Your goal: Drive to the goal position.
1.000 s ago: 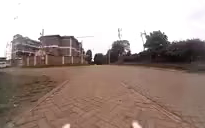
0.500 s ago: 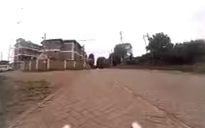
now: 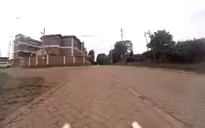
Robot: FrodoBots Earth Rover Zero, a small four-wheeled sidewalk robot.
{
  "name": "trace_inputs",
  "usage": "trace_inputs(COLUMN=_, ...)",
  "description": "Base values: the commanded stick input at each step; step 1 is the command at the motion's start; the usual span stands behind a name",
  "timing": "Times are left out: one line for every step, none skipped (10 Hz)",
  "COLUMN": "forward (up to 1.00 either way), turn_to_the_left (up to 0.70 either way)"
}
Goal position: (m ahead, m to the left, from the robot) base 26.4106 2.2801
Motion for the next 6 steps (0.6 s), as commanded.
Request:
trace_inputs(forward=0.70, turn_to_the_left=0.00)
trace_inputs(forward=0.70, turn_to_the_left=0.00)
trace_inputs(forward=0.70, turn_to_the_left=0.00)
trace_inputs(forward=0.70, turn_to_the_left=0.00)
trace_inputs(forward=0.70, turn_to_the_left=0.00)
trace_inputs(forward=0.70, turn_to_the_left=0.00)
